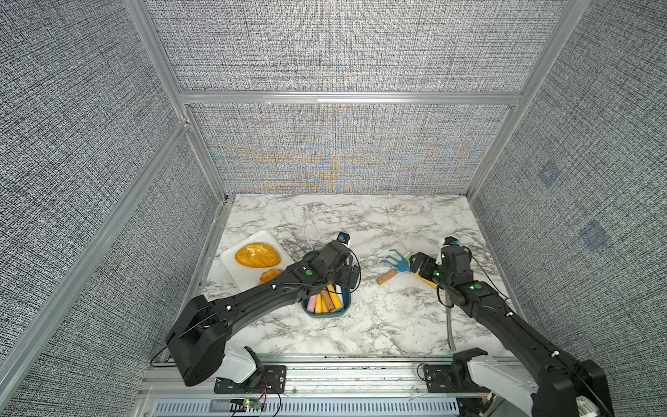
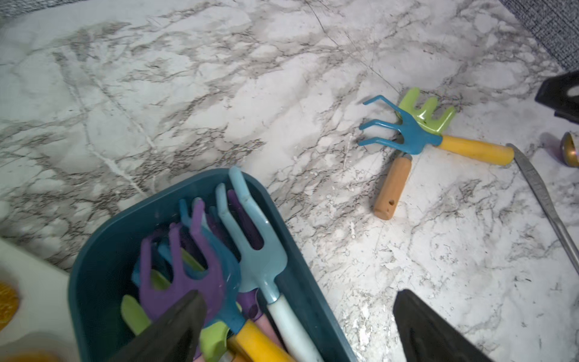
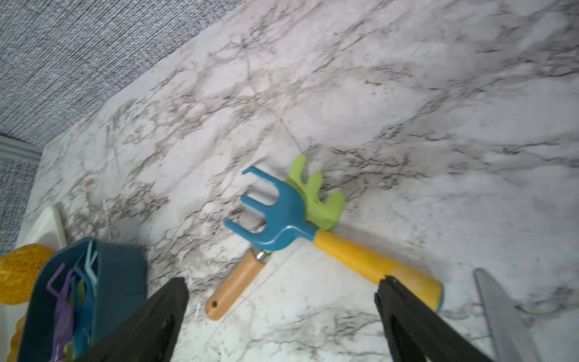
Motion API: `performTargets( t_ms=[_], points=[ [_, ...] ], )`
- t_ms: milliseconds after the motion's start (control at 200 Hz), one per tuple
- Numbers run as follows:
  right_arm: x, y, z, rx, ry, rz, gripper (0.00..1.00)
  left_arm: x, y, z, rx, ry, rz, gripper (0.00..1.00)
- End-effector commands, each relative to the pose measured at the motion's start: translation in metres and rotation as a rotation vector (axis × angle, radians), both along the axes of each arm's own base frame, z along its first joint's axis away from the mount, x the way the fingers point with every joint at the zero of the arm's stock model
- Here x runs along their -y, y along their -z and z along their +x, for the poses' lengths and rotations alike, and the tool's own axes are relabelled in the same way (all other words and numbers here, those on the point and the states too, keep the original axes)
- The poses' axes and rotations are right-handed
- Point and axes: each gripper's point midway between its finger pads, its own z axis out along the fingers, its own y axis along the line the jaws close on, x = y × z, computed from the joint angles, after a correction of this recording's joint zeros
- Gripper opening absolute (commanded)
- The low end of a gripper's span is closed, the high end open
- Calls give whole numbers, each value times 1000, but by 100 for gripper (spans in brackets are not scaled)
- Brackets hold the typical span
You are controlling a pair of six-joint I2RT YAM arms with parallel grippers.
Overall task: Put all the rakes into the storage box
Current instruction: Adjust the rake at the center of the board.
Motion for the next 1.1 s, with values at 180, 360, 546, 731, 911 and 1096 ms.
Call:
performTargets(
  t_ms=[180, 360, 546, 731, 911, 1096],
  points=[
    [15, 34, 24, -131, -82, 42, 98, 33, 10, -4, -50, 80, 26, 99],
    [15, 52, 34, -174, -102, 60, 96, 41, 15, -3, -61, 97, 34, 99],
    [8, 80, 30, -261, -141, 83, 93, 43, 17, -4, -63, 114, 37, 99],
    [-3, 96, 6, -327, -180, 97, 87, 41, 25, -11, -90, 141, 64, 99],
    [-28, 101, -30, -362, -224, 82, 80, 26, 39, -17, -98, 126, 97, 99],
    [-40, 108, -55, -417, -222, -47, 67, 6, 27, -10, 3, 69, 105, 99]
  ],
)
